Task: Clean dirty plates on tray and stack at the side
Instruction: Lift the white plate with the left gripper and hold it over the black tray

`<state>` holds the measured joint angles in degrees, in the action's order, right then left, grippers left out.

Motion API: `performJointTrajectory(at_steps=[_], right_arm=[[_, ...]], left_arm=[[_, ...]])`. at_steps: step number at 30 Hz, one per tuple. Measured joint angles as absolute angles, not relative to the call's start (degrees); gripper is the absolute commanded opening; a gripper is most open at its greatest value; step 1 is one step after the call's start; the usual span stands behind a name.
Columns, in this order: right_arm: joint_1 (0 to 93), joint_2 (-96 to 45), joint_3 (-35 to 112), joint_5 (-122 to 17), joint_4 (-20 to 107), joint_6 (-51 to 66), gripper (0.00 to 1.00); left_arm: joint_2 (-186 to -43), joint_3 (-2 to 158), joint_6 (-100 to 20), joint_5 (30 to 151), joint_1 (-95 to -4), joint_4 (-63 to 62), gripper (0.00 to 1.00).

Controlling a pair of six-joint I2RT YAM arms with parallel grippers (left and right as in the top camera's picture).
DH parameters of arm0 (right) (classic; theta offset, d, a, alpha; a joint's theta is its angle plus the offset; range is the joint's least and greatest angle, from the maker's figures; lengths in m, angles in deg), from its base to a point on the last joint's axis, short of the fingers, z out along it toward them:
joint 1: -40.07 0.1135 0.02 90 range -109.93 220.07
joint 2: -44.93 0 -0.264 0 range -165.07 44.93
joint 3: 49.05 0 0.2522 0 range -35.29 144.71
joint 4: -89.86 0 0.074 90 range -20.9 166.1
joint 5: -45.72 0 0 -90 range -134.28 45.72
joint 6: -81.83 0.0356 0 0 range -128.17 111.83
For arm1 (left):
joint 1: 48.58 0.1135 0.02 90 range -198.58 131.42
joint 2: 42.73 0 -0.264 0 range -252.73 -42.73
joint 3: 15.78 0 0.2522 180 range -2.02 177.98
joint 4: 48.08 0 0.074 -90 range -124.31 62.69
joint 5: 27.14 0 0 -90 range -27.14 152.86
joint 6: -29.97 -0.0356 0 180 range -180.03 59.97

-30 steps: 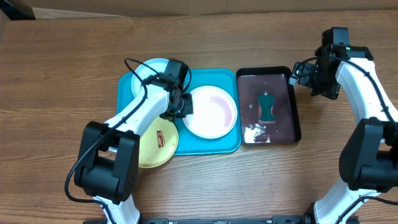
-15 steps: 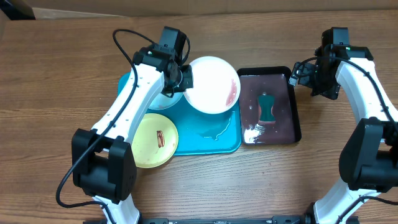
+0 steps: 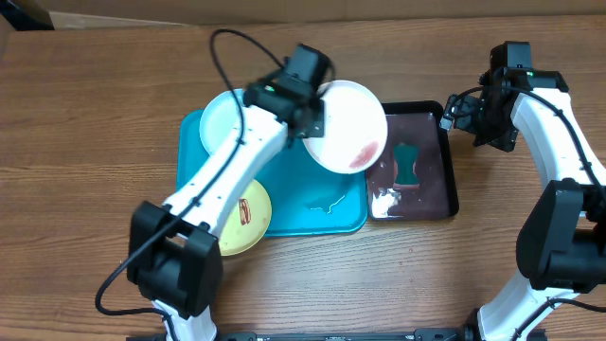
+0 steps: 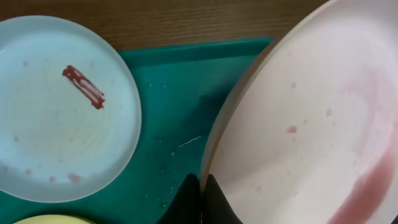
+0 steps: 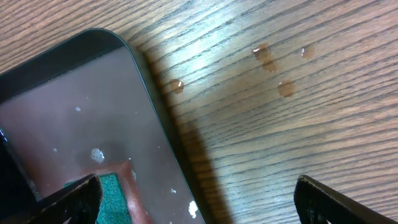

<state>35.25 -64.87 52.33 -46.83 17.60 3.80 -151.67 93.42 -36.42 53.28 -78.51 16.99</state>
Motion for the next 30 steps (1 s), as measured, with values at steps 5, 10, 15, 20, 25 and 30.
performJointTrajectory(at_steps=[5, 10, 15, 20, 25, 30], right_arm=[[35.25, -64.87, 52.33, -46.85, 17.62, 3.82, 1.0], [35.25, -64.87, 52.33, -46.85, 17.58, 3.78, 1.0], [35.25, -64.87, 52.33, -46.85, 17.62, 3.78, 1.0], [35.23, -64.87, 52.33, -46.85, 17.6, 3.82, 1.0], [35.23, -64.87, 52.33, -46.85, 17.6, 3.78, 1.0], [35.23, -64.87, 52.33, -46.85, 17.58, 3.82, 1.0]], left_arm=[[-151.74, 94.56, -36.46, 45.74, -84.55, 15.88, 0.04], [-151.74, 95.95, -37.55, 34.24, -91.61, 15.53, 0.04], [-151.74, 96.09, -39.96, 23.14, -98.27, 15.05, 0.04], [-151.74, 96.2, -43.69, 15.27, -103.34, 12.75, 0.04], [-151.74, 96.24, -46.99, 9.41, -107.01, 12.36, 0.04], [-151.74, 96.24, -48.46, 6.29, -107.8, 12.34, 0.04]])
